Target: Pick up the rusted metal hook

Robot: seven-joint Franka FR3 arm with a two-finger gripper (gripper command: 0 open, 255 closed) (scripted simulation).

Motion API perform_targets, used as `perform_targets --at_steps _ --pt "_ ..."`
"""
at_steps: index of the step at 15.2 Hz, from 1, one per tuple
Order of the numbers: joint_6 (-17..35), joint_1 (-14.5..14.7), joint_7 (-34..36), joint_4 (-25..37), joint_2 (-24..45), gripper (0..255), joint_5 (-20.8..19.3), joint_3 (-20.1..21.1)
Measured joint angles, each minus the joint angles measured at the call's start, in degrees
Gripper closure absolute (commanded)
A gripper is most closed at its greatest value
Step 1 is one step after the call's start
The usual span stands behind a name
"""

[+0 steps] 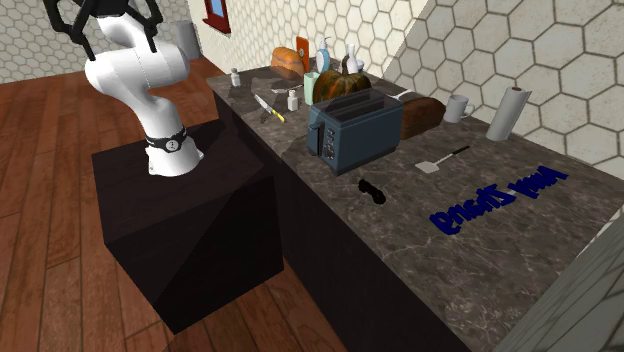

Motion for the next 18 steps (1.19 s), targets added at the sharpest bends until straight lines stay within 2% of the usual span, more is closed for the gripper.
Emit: perform_targets --at_steps 2,7,14,18 --pt "0.78 0.16 0.40 -0.69 0.09 0 0.23 0.37" --pt "7.05 2.08 4.99 -5.67 1.25 0 2.91 4.85" --pt "17.52 4.88 11.38 -9.78 7.19 0 6.27 11.42" --pt "23.40 6.17 15.22 -10.05 12.45 0 7.54 15.38"
